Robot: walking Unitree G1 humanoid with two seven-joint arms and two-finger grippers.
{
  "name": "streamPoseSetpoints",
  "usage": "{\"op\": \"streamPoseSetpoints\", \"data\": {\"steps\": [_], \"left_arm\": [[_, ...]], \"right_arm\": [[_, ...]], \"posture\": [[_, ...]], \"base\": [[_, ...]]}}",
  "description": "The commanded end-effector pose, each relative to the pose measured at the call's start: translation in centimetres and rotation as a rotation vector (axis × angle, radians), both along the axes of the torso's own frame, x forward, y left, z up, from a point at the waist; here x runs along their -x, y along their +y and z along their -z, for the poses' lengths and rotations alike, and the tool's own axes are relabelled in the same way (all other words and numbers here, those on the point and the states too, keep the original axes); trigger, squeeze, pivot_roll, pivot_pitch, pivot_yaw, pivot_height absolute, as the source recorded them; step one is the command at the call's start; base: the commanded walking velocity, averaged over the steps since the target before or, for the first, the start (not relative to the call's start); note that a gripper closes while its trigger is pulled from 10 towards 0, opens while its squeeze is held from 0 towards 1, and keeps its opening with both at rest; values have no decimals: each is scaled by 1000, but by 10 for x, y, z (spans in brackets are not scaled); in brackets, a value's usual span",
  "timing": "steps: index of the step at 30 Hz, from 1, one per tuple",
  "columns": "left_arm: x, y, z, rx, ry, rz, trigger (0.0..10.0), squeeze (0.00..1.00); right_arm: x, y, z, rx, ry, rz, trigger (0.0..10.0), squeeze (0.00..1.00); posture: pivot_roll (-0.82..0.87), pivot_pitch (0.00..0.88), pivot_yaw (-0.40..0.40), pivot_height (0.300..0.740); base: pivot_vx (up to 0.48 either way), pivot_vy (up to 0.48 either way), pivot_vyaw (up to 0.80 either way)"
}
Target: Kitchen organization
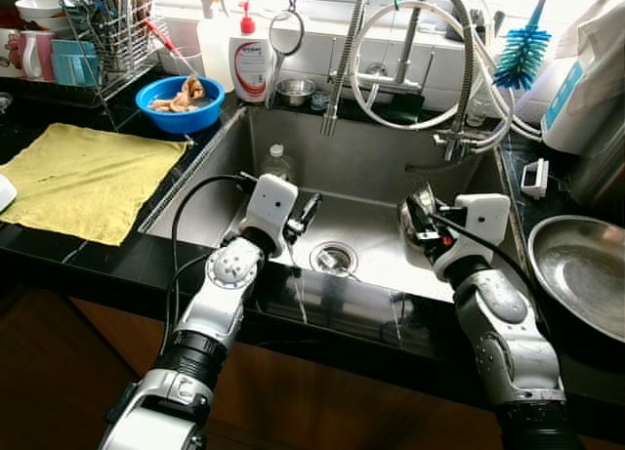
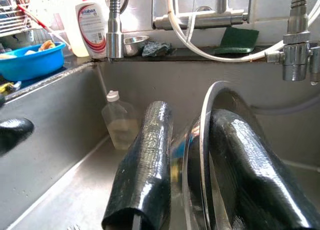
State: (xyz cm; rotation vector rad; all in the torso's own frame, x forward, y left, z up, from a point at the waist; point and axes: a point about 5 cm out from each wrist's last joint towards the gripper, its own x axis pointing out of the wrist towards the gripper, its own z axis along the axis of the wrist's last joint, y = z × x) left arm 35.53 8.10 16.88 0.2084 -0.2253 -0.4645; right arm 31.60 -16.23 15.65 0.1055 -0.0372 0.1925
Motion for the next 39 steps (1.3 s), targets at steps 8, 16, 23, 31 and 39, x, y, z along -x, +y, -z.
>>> {"op": "streamPoseSetpoints", "data": {"steps": [8, 16, 23, 31, 39], "left_arm": [[0, -17, -6, 8, -15, 61, 10000, 0], [-1, -11, -5, 7, -10, 45, 10000, 0], [-3, -11, -7, 13, -11, 37, 10000, 0], [-4, -12, -7, 25, -5, 26, 10000, 0], [-6, 2, -7, 4, -19, 6, 10000, 0]], "right_arm": [[-4, -20, -4, -96, 43, 159, 10000, 1000], [-9, -22, 0, -31, 109, 177, 10000, 1000], [-10, -16, 2, 200, 156, 94, 10000, 0], [-9, -17, 0, 426, 181, 34, 10000, 0], [-6, -23, -13, 487, 100, 95, 10000, 0]], "posture": [[14, 0, -1, 740], [31, 0, -16, 740], [27, 0, -17, 740], [20, 0, -29, 740], [14, 0, -26, 740]], "base": [[0, 0, 0], [0, 0, 0], [0, 0, 0], [0, 0, 0], [0, 0, 0]]}}
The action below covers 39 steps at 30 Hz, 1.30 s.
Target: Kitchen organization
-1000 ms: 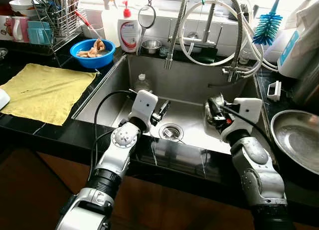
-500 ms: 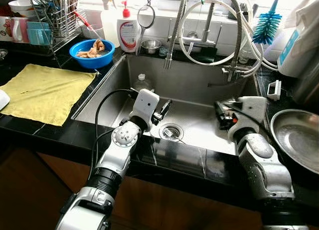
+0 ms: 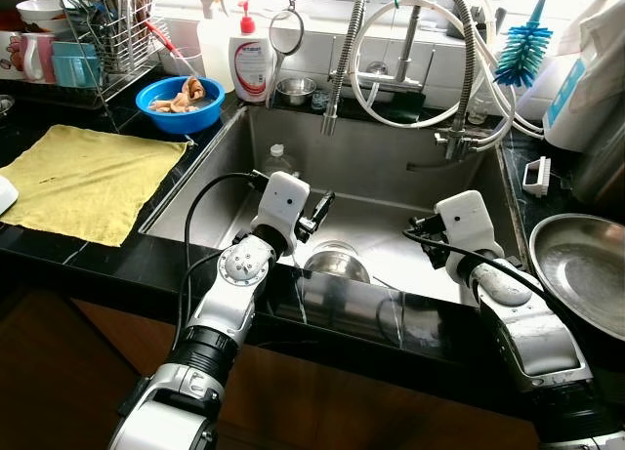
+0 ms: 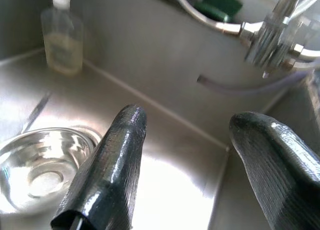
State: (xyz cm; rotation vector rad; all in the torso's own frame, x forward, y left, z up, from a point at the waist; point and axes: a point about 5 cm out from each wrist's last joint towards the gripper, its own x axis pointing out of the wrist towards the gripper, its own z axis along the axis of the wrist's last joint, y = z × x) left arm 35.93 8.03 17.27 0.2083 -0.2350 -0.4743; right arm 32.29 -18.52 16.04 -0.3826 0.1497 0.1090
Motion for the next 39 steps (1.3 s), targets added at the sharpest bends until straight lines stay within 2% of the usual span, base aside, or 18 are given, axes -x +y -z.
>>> {"op": "streamPoseSetpoints", "data": {"steps": [1, 4, 7, 10, 12, 14, 17, 18, 21, 23, 24, 28, 30, 35, 36, 37, 38, 39], "left_arm": [[-3, 9, -3, -2, -9, -10, 10000, 0], [-7, 32, -1, -32, 3, -57, 10000, 0], [-8, 39, 0, -35, 7, -82, 10000, 0], [-8, 35, 2, -28, 13, -78, 10000, 0], [-7, 30, 3, -23, 20, -61, 10000, 0], [-7, 26, 5, -26, 26, -48, 10000, 0], [-9, 35, 7, -35, 23, -88, 10000, 0], [-10, 43, 7, -33, 23, -128, 10000, 0], [-12, 101, -3, -42, -53, -405, 10000, 0], [-10, 122, -8, -28, -86, -504, 10000, 0], [-6, 140, -13, -12, -116, -587, 10000, 0], [7, 170, -16, -55, -172, -721, 10000, 0], [8, 172, -16, -58, -174, -731, 10000, 0], [47, 214, -5, -258, -238, -940, 10000, 0], [56, 225, -2, -284, -225, -1000, 10000, 0], [76, 245, 8, -358, -174, -1122, 10000, 0], [82, 250, 10, -383, -160, -1155, 10000, 0], [96, 259, 18, -425, -128, -1208, 10000, 0]], "right_arm": [[3, -1, -14, -27, -82, 22, 10000, 0], [19, -14, -35, -65, -249, 185, 10000, 0], [41, -23, -50, -97, -374, 360, 10000, 0], [52, -24, -47, -141, -393, 422, 10000, 0], [63, -27, -33, -176, -328, 482, 10000, 0], [69, -28, -22, -125, -255, 447, 10000, 0], [72, -32, -26, -84, -247, 414, 10000, 0], [72, -36, -30, -65, -253, 412, 10000, 0], [76, -56, -45, 11, -277, 461, 10000, 0], [77, -60, -45, 24, -277, 474, 10000, 0], [77, -61, -44, 27, -270, 478, 10000, 0], [75, -58, -37, 33, -231, 455, 10000, 0], [75, -58, -36, 34, -228, 453, 10000, 0], [74, -52, -34, 65, -218, 423, 10000, 0], [74, -51, -33, 62, -215, 423, 10000, 0], [73, -51, -30, 60, -206, 420, 10000, 0], [73, -51, -29, 60, -203, 419, 10000, 0], [72, -50, -27, 61, -198, 412, 10000, 0]], "posture": [[14, 0, -25, 740], [10, 0, -24, 740], [-1, 0, -23, 740], [-23, 0, -18, 740], [-31, 0, -15, 740], [-39, 0, -11, 740], [-47, 0, -9, 740], [-47, 0, -10, 740], [-39, 0, -16, 740], [-21, 0, -23, 740], [-10, 0, -28, 740], [22, 0, -36, 740], [22, 0, -36, 740], [45, 0, -29, 740], [58, 0, -31, 740], [77, 0, -33, 740], [77, 0, -33, 740], [87, 0, -34, 740]], "base": [[0, 0, 0], [0, 0, 0], [0, 0, 0], [0, 0, 0], [0, 0, 0], [0, 0, 0], [0, 0, 0], [0, 0, 0], [0, 0, 0], [0, 0, 0], [0, 0, 0], [0, 0, 0], [0, 0, 0], [0, 0, 0], [0, 0, 0], [0, 0, 0], [0, 0, 0], [0, 0, 0]]}}
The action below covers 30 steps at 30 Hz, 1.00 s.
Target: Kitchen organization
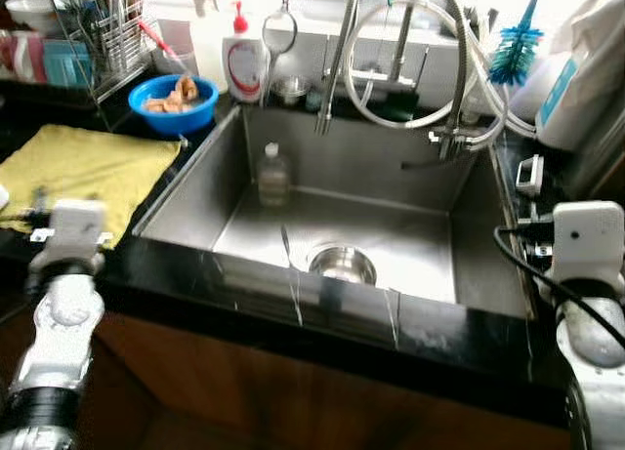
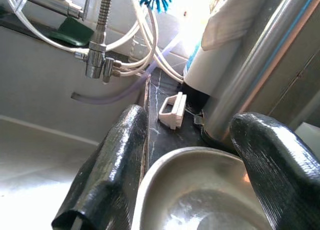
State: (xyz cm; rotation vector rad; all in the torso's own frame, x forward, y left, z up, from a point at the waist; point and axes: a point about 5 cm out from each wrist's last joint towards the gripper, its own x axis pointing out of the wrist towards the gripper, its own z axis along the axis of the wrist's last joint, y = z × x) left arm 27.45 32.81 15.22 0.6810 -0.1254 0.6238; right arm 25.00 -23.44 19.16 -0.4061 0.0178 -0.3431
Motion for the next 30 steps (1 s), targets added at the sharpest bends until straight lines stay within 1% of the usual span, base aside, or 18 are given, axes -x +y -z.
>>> {"op": "streamPoseSetpoints", "data": {"steps": [1, 2, 6, 10, 12, 13, 15, 16, 17, 18, 20, 21, 22, 25, 26, 28, 29, 30], "left_arm": [[19, 16, 4, -56, 49, -118, 10000, 0], [31, 25, 17, -54, 111, -172, 10000, 0], [43, 33, 31, -40, 180, -235, 10000, 0], [66, 48, 61, 25, 325, -370, 10000, 0], [71, 51, 71, 62, 377, -397, 10000, 0], [72, 51, 81, 79, 445, -384, 10000, 0], [72, 49, 95, 117, 533, -354, 10000, 0], [72, 44, 111, 165, 622, -322, 10000, 0], [71, 39, 123, 163, 717, -275, 10000, 0], [71, 39, 123, 163, 717, -275, 10000, 0], [65, 26, 138, 186, 819, -183, 10000, 0], [65, 26, 138, 186, 819, -183, 10000, 0], [61, 14, 148, 198, 901, -103, 10000, 0], [57, -2, 160, 189, 1010, 1, 10000, 0], [54, -12, 167, 239, 1034, 59, 10000, 0], [52, -29, 177, 265, 1103, 153, 10000, 0], [51, -34, 179, 266, 1118, 184, 10000, 0], [50, -45, 184, 212, 1172, 262, 10000, 0]], "right_arm": [[-2, 0, 4, 4, 19, -3, 10000, 0], [-3, 0, 5, 4, 21, -7, 10000, 0], [-5, 1, 5, 5, 20, -9, 10000, 0], [-5, -1, 4, 9, 15, -5, 10000, 0], [-4, -2, 4, 12, 14, 3, 10000, 0], [-3, -4, 4, 13, 12, 11, 10000, 0], [-3, -5, 3, 13, 10, 18, 10000, 0], [-3, -5, 3, 11, 8, 24, 10000, 0], [-4, -5, 3, 11, 7, 24, 10000, 0], [-4, -5, 3, 11, 7, 24, 10000, 0], [-3, -4, 1, 9, 0, 28, 10000, 0], [-3, -4, 1, 9, 0, 28, 10000, 0], [-3, -5, 1, 5, -4, 35, 10000, 0], [-2, -5, -1, -3, -13, 44, 10000, 0], [-2, -5, 0, -17, -15, 50, 10000, 0], [-1, -5, 4, -53, -7, 59, 10000, 0], [-1, -5, 6, -59, -2, 60, 10000, 0], [0, -3, 9, -85, 3, 74, 10000, 0]], "posture": [[94, 0, -35, 740], [101, 0, -32, 740], [103, 0, -26, 740], [101, 0, -17, 740], [103, 0, -14, 740], [102, 0, -13, 740], [101, 0, -11, 740], [104, 0, -8, 740], [99, 0, -5, 740], [99, 0, -5, 740], [86, 0, 0, 740], [86, 0, 0, 740], [82, 0, 2, 740], [71, 0, 1, 740], [62, 0, -2, 740], [64, 0, -5, 740], [60, 0, -8, 740], [49, 0, -10, 740]], "base": [[0, 0, 0], [0, 0, 0], [0, 0, 0], [0, 0, 0], [0, 0, 0], [0, 0, 0], [0, 0, 0], [0, 0, 0], [0, 0, 0], [0, 0, 0], [0, 0, 0], [0, 0, 0], [0, 0, 0], [0, 0, 0], [0, 0, 0], [0, 0, 0], [0, 0, 0], [0, 0, 0]]}}
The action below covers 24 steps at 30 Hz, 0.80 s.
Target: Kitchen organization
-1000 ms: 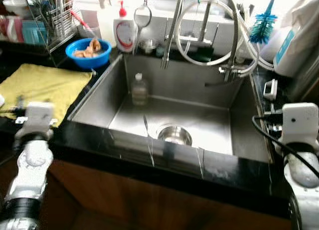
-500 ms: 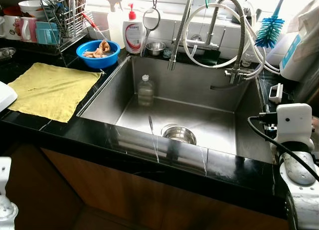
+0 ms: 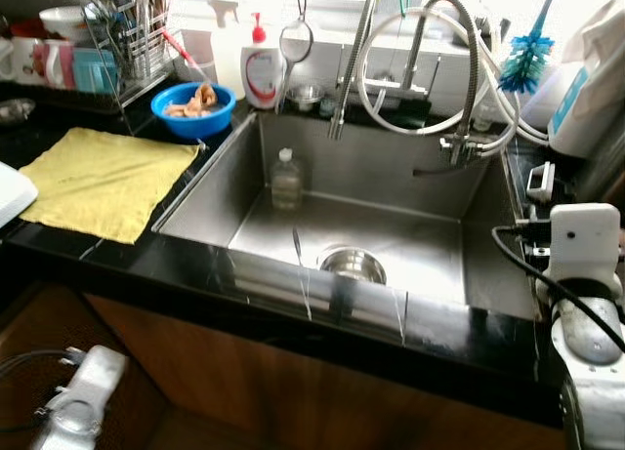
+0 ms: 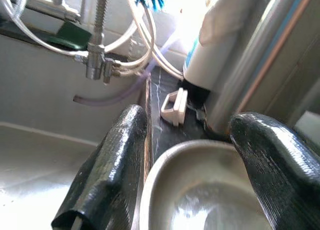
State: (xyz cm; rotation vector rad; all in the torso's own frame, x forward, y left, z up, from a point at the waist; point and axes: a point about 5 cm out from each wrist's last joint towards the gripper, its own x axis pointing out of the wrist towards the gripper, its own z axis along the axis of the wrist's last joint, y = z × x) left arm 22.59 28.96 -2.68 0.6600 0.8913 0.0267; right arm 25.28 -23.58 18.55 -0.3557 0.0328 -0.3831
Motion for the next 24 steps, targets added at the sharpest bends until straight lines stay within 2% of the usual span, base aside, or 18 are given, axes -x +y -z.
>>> {"op": "streamPoseSetpoints", "data": {"steps": [1, 2, 6, 10, 13, 16, 19, 24], "left_arm": [[1, -6, 5, -9, 60, 102, 10000, 0], [1, -14, 9, -21, 97, 174, 10000, 0], [1, -25, 14, 3, 145, 207, 10000, 0], [5, -32, 21, -18, 189, 264, 10000, 0], [17, -39, 30, -18, 250, 306, 10000, 0], [20, -43, 34, -8, 262, 305, 10000, 0], [21, -50, 36, 20, 258, 296, 10000, 0], [19, -58, 38, 43, 247, 293, 10000, 0]], "right_arm": [[3, -2, 3, -35, 6, 32, 10000, 0], [4, -2, 6, -111, -6, 63, 10000, 0], [5, 5, 11, -248, -22, 84, 10000, 0], [5, 16, 15, -279, -17, 61, 10000, 0], [5, 26, 16, -346, -29, 61, 10000, 0], [4, 31, 13, -357, -35, 43, 10000, 0], [0, 35, 9, -321, -17, 5, 10000, 0], [-2, 32, 1, -292, -43, 8, 10000, 0]], "posture": [[49, 0, -10, 740], [42, 0, -12, 740], [27, 0, -8, 740], [12, 0, -12, 740], [-1, 0, -12, 740], [-10, 0, -15, 740], [-13, 0, -22, 740], [-22, 0, -26, 740]], "base": [[0, 0, 0], [0, 0, 0], [0, 0, 0], [0, 0, 0], [0, 0, 0], [0, 0, 0], [0, 0, 0], [0, 0, 0]]}}
